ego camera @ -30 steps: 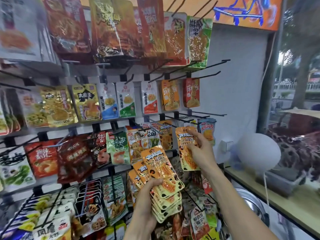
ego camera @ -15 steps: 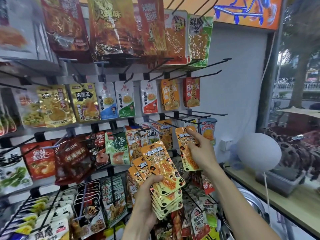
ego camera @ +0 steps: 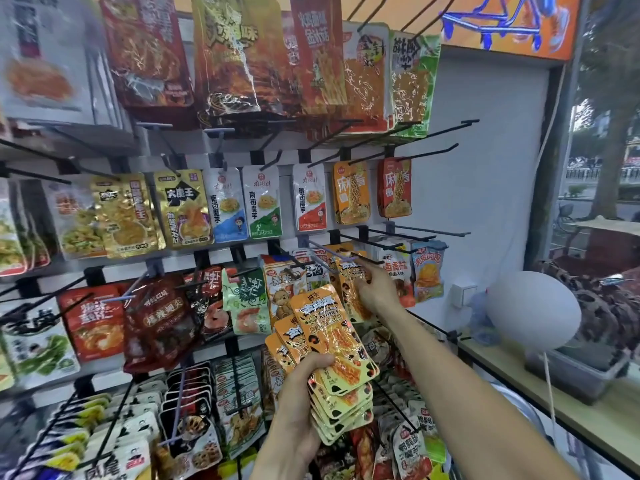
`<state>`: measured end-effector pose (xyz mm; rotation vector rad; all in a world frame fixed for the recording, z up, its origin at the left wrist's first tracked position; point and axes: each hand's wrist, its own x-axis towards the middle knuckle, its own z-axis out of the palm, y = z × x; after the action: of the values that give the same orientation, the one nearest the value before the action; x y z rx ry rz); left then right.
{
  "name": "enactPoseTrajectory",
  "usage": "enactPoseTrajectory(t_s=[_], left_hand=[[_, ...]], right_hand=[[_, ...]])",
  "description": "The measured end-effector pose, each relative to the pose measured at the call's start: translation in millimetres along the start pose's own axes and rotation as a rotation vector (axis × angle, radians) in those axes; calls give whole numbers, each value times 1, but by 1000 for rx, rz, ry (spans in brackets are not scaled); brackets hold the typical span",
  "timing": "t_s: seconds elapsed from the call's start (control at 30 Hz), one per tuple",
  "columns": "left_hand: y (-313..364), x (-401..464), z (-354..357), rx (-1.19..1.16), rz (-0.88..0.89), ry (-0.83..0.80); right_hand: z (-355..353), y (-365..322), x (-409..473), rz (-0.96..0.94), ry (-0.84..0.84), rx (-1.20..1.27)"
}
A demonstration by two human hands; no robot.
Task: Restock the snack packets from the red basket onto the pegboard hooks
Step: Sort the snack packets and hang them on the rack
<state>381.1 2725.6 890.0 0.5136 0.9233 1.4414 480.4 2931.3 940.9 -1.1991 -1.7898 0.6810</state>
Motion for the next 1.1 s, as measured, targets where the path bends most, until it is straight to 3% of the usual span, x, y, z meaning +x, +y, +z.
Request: enactPoseTrajectory(t_s=[0.2,0.27,0.37,0.43,0.5,0.7,0.87,1.1], left_hand=[[4,4,-8,-3,-4,-1],[3,6,-13,4,10,6],[2,8,-17,14,28,15],[1,10,-16,34,29,16],[-1,11,-12,37,21,10],[-6,9,-11,27,18,-74],[-5,7,-15,59,11,-17],[-5,17,-23,87,49,20]], right_hand=[[13,0,11,53,-96,-1],[6,0,-14,31,-20,35],[-6,-4,-71,78,103,288],[-11,-16,-109,83,-5,378],[-10,-22,-128,98,-90,314],[-7,-3,-125,209,-79,463],[-16,15,-123,264,-94,630],[-39,5,-109,68,117,680]])
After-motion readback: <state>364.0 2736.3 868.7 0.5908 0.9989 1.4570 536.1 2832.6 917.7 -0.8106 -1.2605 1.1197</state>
